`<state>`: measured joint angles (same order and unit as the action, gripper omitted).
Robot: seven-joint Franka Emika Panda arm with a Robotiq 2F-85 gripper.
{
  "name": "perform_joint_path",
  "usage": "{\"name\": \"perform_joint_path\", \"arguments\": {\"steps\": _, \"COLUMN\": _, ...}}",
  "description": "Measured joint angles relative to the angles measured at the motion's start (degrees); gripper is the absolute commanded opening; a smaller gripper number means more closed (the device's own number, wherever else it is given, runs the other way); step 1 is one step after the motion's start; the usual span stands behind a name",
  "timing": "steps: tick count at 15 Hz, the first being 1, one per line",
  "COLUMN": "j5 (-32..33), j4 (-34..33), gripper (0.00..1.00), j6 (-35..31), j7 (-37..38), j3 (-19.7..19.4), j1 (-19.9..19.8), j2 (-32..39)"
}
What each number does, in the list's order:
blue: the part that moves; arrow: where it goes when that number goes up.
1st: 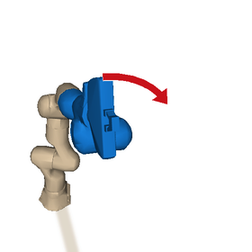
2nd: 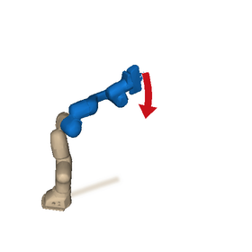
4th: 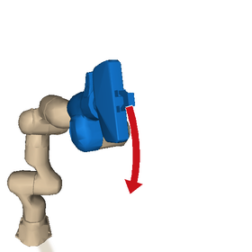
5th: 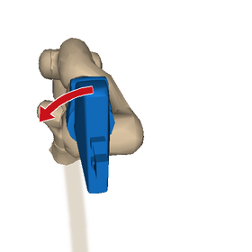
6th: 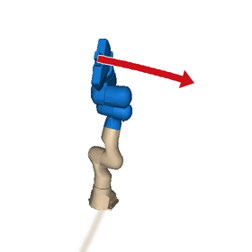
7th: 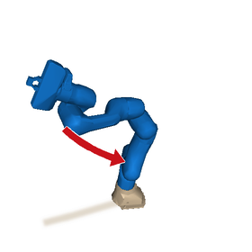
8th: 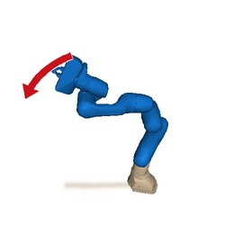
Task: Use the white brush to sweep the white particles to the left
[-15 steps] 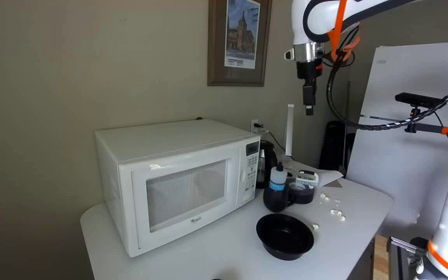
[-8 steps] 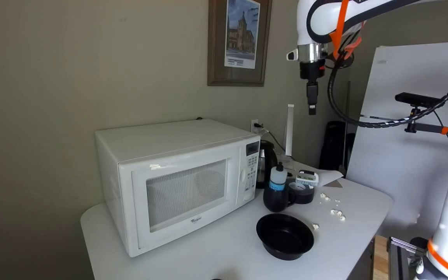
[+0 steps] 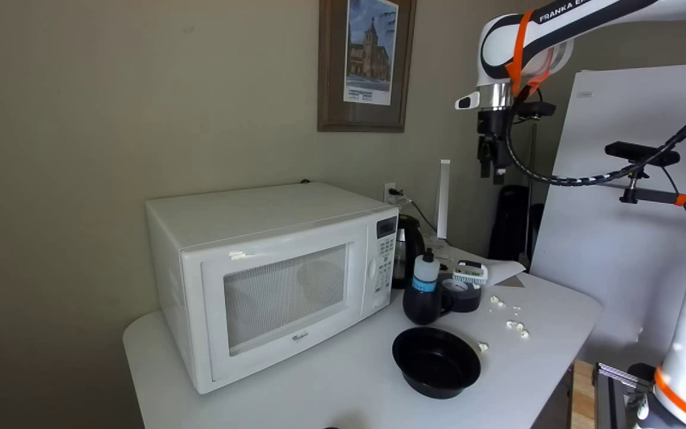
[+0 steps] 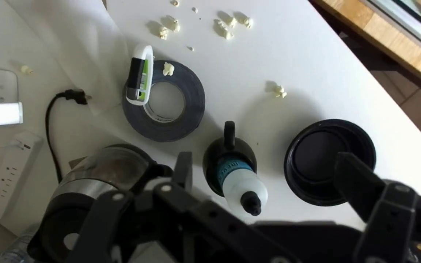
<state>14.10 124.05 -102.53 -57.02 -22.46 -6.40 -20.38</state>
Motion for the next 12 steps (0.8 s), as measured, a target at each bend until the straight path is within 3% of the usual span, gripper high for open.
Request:
{"name": "perform_joint_path", "arguments": {"steps": 7, "j5": -2.6, "j4": -1.2, "gripper": 1.0, "j6": -16.8, "j7": 4.3, "j3": -2.1, "j1": -6.6, "j2": 11.3}}
{"name": "perform_joint_path", "arguments": {"steps": 12, "j5": -4.2, "j4": -3.6, "gripper": 1.0, "j6": -19.9, "j7": 8.7, "j3": -2.9, "j1": -12.4, "j2": 21.3}}
